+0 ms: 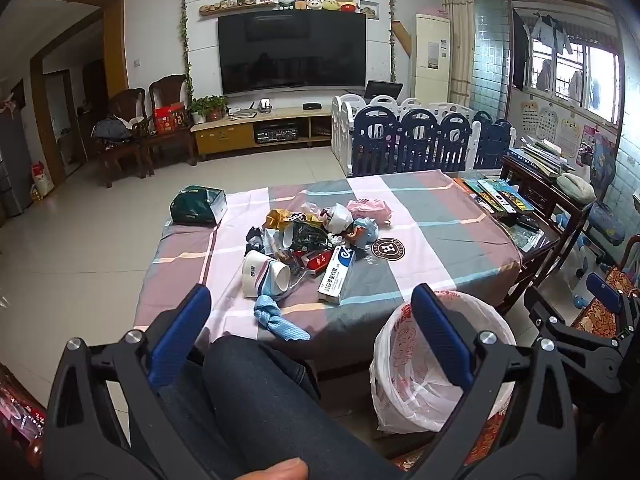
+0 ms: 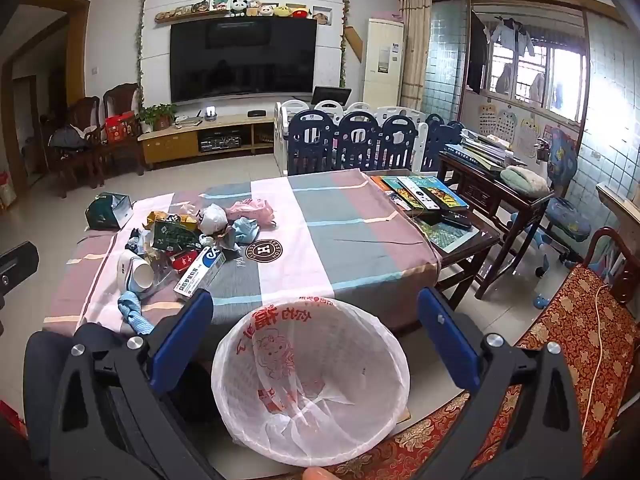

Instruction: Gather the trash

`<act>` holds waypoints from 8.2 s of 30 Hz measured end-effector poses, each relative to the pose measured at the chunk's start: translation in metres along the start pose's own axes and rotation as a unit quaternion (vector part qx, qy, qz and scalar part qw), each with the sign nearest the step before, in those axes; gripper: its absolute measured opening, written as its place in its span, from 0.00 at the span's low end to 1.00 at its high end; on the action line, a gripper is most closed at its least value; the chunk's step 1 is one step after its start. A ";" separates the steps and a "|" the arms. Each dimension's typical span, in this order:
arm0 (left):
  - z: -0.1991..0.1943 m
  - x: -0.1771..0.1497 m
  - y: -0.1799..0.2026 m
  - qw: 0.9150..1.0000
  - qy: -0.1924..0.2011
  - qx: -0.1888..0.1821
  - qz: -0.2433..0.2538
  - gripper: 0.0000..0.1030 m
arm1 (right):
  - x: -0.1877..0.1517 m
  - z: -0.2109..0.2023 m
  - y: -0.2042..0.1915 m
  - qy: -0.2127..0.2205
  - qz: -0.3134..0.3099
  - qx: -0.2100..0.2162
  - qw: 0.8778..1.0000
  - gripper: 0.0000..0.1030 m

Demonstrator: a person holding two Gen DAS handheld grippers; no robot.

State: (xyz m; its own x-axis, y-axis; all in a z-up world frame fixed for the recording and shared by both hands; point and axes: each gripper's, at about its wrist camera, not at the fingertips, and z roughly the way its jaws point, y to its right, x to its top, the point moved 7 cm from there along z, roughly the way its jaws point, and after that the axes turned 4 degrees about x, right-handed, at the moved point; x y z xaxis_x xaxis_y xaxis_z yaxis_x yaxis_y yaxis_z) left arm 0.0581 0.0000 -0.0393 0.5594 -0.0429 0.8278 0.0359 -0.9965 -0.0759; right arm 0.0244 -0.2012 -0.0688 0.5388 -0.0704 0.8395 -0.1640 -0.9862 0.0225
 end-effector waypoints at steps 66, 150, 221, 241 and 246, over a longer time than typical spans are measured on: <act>0.016 -0.013 -0.010 1.000 -0.020 0.006 -0.008 0.97 | -0.008 0.006 0.001 -0.016 -0.002 -0.016 1.000 0.97; 0.301 -0.061 -0.116 0.943 -0.242 -0.057 -0.221 0.91 | -0.074 0.240 -0.217 -0.252 -0.063 0.288 0.922 0.20; 0.331 -0.113 -0.036 0.938 -0.332 -0.070 0.076 0.97 | -0.042 0.240 -0.091 -0.202 0.044 0.231 0.951 0.20; 0.303 -0.086 -0.044 0.970 -0.236 -0.054 0.038 0.72 | -0.022 0.210 -0.090 -0.170 0.024 0.229 0.958 0.20; 0.244 -0.045 -0.012 0.981 -0.169 -0.096 0.021 0.72 | -0.006 0.175 -0.065 -0.140 0.001 0.216 0.966 0.20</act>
State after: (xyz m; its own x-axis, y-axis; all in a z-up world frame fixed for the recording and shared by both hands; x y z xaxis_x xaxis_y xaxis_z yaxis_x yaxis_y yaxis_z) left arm 0.2350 0.0316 -0.2109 0.8009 -0.0900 0.5920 -0.1309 -0.9910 0.0265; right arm 0.1762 -0.1625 -0.1699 0.7518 -0.0512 0.6574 0.1614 -0.9524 -0.2588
